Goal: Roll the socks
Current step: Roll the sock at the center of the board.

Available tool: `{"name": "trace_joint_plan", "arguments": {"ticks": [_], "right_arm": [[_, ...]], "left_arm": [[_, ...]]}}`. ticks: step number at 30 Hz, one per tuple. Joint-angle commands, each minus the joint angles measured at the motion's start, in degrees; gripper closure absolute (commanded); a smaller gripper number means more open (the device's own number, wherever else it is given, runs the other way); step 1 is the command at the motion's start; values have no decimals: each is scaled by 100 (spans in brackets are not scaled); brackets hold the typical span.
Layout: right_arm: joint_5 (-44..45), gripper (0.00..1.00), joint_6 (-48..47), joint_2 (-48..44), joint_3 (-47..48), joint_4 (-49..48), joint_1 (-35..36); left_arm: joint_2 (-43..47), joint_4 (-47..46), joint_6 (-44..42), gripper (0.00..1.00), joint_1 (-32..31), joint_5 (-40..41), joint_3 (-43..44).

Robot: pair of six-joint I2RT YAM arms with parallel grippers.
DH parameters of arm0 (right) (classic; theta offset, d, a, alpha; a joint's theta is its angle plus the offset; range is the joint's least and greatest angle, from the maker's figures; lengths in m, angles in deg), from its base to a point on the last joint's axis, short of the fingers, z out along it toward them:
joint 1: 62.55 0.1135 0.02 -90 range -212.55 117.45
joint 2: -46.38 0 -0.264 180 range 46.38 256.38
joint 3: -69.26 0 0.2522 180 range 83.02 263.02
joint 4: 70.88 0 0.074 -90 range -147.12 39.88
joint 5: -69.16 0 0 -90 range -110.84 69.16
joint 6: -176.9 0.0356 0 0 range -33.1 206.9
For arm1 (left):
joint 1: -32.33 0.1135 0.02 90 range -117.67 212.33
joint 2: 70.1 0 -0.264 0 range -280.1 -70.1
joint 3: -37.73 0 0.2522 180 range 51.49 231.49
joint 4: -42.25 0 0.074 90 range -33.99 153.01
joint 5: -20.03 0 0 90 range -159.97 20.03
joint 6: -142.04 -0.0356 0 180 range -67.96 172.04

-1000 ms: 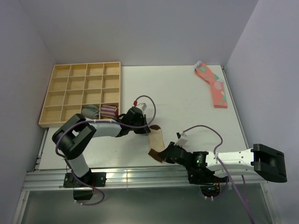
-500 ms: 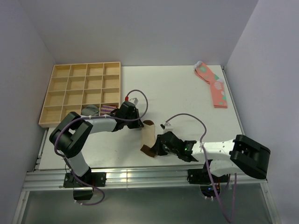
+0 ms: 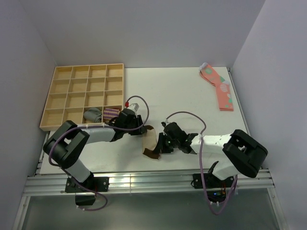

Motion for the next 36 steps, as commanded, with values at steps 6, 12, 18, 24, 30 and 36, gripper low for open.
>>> {"name": "trace_joint_plan", "arguments": {"ticks": [6,12,18,24,30,36], "right_arm": [[-549,96,-638,556,365,1498,-269],[-654,96,-831,837,620,1761,-331],[-637,97,-902,934,760,1911,-340],[-628,97,-963,969,857,2025,-340],[-602,97,-1086,960,998,2183,-331],[-637,97,-1156,916,1042,2236,-331]], "left_arm": [[1175,-462,-278,43,-421,504,-740],[1994,-875,-332,40,-913,978,-1346],[2504,-876,-270,48,-1273,1250,-1707],[3250,-1057,-129,43,-1669,1595,-2198],[2743,-1192,-182,54,-1722,1418,-2164],[1970,-946,196,65,-1757,1690,-1795]]}}
